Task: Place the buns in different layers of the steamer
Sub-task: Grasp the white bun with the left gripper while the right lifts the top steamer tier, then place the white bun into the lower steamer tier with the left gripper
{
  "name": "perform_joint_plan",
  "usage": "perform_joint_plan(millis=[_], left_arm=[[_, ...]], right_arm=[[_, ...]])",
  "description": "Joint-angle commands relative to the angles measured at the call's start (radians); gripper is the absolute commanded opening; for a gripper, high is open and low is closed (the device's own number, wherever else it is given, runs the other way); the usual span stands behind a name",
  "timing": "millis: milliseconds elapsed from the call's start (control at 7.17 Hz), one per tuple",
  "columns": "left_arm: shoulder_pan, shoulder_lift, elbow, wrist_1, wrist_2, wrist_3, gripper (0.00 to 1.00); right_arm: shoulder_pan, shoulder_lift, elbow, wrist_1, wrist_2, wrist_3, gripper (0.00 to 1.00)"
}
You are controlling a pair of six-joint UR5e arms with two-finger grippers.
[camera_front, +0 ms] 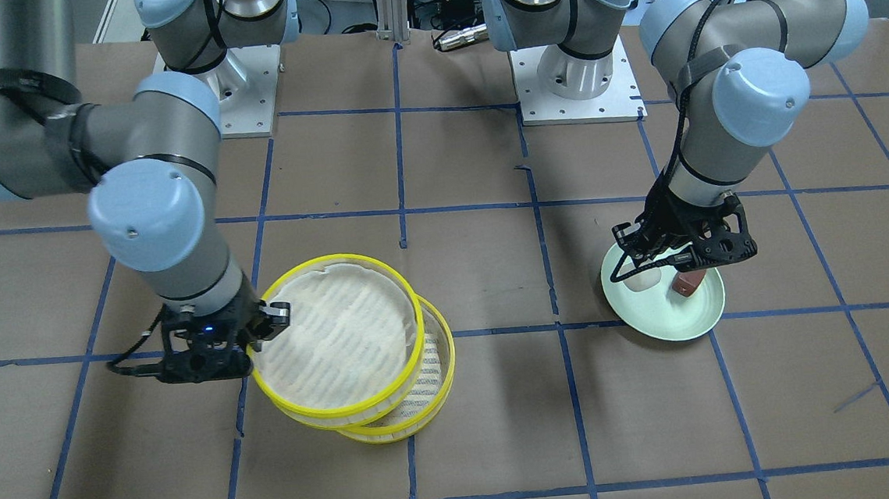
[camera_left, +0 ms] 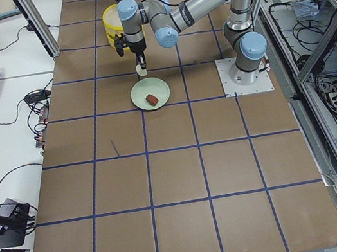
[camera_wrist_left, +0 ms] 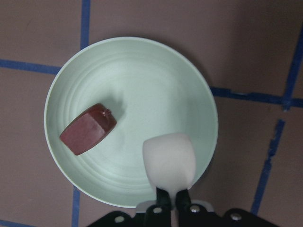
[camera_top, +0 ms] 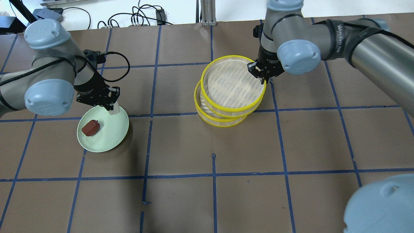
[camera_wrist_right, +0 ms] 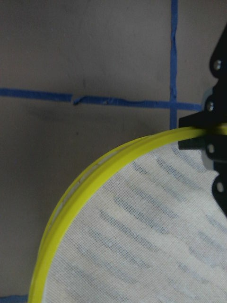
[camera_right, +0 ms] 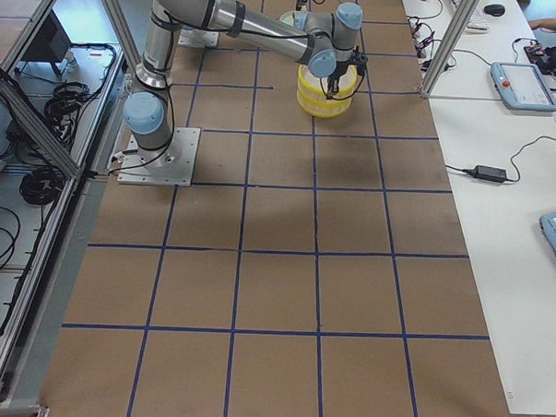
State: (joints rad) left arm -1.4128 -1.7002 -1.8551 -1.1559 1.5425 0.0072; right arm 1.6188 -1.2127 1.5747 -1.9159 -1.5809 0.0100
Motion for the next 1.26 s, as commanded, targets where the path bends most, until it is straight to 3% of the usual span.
perform_joint_plan(millis=[0, 140, 419, 698, 977, 1116], left_arm=[[-0.056, -0.010, 0.034, 0.004, -0.102, -0.059, 0.01], [-0.139, -0.030, 0.046, 0.034, -0.135, -0.187, 0.01], [-0.323, -0.080, 0.059, 0.222, -0.157, -0.446, 0.01], [-0.444, -0.226, 0.121, 0.472, -0.261, -0.611, 0.02], [-0.479, -0.324, 0.148, 0.527, -0.251, -0.619, 0.14], [-0.479, -0.337, 0.142, 0.525, -0.251, -0.619, 0.79]], right_arm=[[-0.194, -0.057, -0.009, 0.078, -0.014, -0.294, 0.01], [-0.259, -0.050, -0.002, 0.068, -0.017, -0.427, 0.01], [-0.350, 0.007, 0.001, -0.036, -0.070, -0.548, 0.02], [-0.382, 0.028, -0.002, -0.057, -0.105, -0.594, 0.03], [-0.382, 0.025, -0.004, -0.048, -0.105, -0.587, 0.03], [-0.382, 0.019, -0.015, -0.045, -0.123, -0.591, 0.03]])
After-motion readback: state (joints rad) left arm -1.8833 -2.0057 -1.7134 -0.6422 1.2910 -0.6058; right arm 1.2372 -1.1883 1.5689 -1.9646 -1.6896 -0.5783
